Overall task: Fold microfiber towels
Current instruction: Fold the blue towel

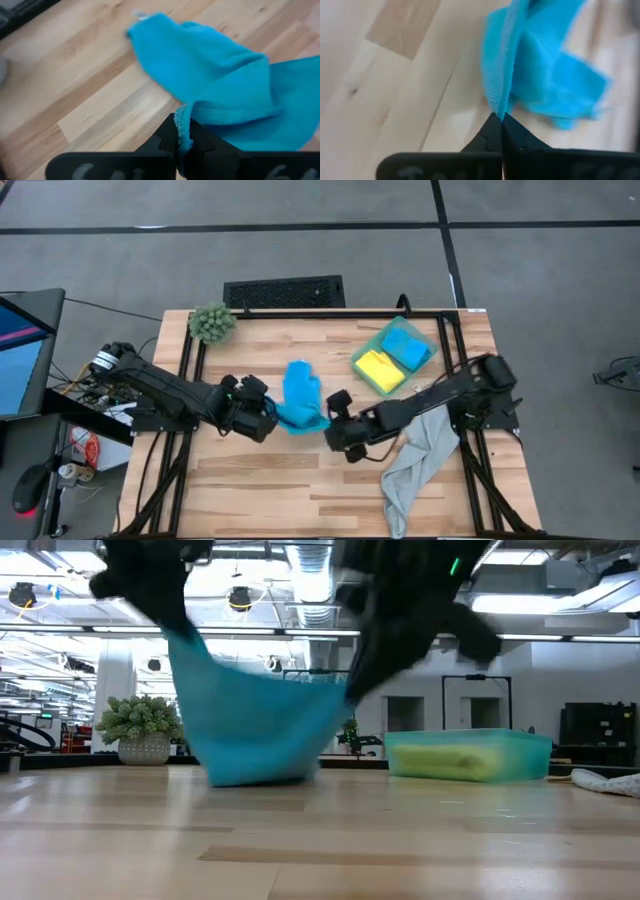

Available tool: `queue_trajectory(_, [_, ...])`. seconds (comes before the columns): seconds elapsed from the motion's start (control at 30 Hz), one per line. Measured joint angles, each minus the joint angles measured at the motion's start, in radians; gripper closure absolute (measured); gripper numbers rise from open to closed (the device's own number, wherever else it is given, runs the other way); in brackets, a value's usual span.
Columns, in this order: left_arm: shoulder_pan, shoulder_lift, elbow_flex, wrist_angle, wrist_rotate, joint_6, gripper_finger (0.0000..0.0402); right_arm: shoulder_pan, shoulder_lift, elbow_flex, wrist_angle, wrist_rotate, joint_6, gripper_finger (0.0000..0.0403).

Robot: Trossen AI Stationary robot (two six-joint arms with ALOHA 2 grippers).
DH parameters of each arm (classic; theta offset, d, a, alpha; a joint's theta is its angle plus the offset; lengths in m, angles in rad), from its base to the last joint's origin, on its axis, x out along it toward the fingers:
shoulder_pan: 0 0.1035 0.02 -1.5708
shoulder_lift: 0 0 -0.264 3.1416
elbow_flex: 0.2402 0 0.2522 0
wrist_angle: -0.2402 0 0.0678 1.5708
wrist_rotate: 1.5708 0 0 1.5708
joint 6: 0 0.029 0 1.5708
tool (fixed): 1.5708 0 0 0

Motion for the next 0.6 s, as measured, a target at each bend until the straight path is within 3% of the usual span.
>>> queue_trajectory(0.33, [0.008,-0.001,0.46,-0.302,-0.139,0.008,0.0401,0.097,-0.387,0.126,-0.25,0.305,0.085,0.0401])
queue_trajectory(0.43, [0.014,-0.001,0.579,-0.311,-0.127,-0.022,0.0401,0.098,-0.478,0.162,-0.246,0.283,0.105,0.0401])
queue_trajectory(0.6, [0.014,-0.001,0.703,-0.308,-0.129,-0.009,0.0401,0.115,-0.578,0.201,-0.235,0.113,0.099,0.0402])
